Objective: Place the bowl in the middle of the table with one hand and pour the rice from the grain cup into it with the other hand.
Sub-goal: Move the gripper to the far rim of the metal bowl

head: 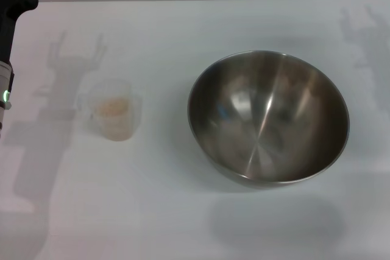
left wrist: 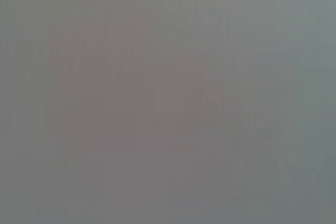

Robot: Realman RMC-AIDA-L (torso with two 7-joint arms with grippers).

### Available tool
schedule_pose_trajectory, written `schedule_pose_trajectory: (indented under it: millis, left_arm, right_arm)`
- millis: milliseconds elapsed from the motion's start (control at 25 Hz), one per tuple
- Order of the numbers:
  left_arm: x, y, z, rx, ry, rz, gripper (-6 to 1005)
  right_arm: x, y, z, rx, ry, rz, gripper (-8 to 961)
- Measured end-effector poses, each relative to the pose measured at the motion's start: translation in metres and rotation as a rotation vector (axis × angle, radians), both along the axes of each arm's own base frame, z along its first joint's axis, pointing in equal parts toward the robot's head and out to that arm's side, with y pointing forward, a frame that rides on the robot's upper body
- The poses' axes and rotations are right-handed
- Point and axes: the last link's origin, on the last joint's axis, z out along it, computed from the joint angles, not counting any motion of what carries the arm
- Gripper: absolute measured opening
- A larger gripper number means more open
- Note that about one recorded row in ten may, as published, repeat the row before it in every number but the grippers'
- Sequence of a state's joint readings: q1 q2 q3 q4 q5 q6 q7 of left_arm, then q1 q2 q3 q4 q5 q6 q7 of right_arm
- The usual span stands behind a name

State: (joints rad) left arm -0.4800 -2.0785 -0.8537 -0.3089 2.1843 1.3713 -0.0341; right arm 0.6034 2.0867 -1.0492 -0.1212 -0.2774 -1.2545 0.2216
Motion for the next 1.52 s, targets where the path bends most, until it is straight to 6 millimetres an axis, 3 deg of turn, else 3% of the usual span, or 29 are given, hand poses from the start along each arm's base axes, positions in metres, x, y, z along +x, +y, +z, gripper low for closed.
schedule_pose_trajectory:
  millis: [480, 920, 1080, 1120, 1320, 1400, 1520]
  left_arm:
    - [0.0, -0.002, -0.001, -0.006, 0.001, -0.006, 829]
    - [-0.001, -0.003, -0.001, -0.004, 0.001, -0.007, 829]
    - [0.0, -0.003, -0.001, -0.002, 0.0, -0.01, 829]
    - [0.0, -0.004, -0.001, -0.001, 0.0, -0.01, 829]
    - [-0.002, -0.005, -0.001, 0.001, 0.0, -0.008, 829]
    - [-0.002, -0.006, -0.001, 0.001, 0.0, -0.007, 829]
    - [-0.003, -0.006, -0.001, 0.001, 0.0, -0.005, 829]
  right_arm:
    - [0.0, 0.0, 0.001, 0.002, -0.016, -0.001, 542]
    - [0.0, 0.015, 0.012, 0.059, -0.191, -0.061, 541]
    - [0.002, 0.034, 0.016, -0.053, -0.081, -0.138, 541]
    - [-0.002, 0.044, 0.013, -0.149, -0.007, -0.168, 540]
    - [-0.02, 0.049, 0.003, -0.326, 0.082, -0.166, 540]
    - [-0.037, 0.046, -0.009, -0.448, 0.124, -0.153, 539]
    - [-0.045, 0.042, -0.018, -0.533, 0.157, -0.153, 539]
